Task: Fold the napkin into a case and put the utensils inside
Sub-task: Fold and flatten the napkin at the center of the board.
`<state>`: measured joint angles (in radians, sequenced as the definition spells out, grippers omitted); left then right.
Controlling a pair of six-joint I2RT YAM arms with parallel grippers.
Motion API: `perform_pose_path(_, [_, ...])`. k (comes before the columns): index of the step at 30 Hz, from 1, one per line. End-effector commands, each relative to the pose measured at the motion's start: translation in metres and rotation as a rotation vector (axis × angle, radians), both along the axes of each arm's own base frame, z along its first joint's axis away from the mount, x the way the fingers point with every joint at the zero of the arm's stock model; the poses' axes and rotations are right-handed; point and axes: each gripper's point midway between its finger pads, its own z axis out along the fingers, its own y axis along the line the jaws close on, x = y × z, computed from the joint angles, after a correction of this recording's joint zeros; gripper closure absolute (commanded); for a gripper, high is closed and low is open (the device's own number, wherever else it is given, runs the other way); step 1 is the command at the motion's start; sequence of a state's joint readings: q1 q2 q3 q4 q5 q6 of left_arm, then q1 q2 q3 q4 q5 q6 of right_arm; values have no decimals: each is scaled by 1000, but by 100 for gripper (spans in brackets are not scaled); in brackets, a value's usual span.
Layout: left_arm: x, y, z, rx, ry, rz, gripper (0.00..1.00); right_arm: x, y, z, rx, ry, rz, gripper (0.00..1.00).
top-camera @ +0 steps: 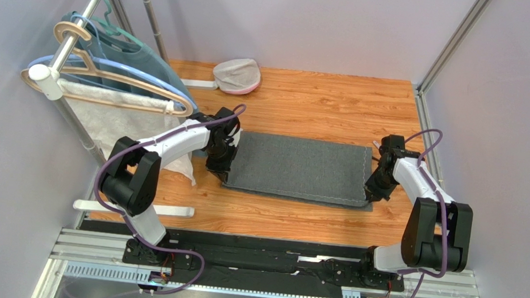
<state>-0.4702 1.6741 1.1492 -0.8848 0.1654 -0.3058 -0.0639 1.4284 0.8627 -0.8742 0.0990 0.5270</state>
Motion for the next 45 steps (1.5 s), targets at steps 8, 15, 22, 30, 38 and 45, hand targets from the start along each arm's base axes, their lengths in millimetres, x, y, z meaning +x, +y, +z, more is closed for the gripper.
perform_pose_path(8, [7,-1,-17,26,18,13,100,6,-5,-11,-25,7,-1,100])
perform_pose_path(15, [14,4,-15,56,-19,30,100,7,-4,-18,-20,18,1,100])
perform_pose_path(22, [23,2,-2,44,-73,60,100,7,-6,-16,-33,9,-1,100])
perform_pose_path(30, [28,6,4,64,-94,85,100,8,-5,-17,-27,14,3,98])
perform_pose_path(38, [43,-1,46,-18,-258,113,100,16,-8,5,-41,-64,-7,99])
perform_pose_path(45, [115,-18,152,-135,-639,169,100,80,-9,73,-26,-267,-13,99])
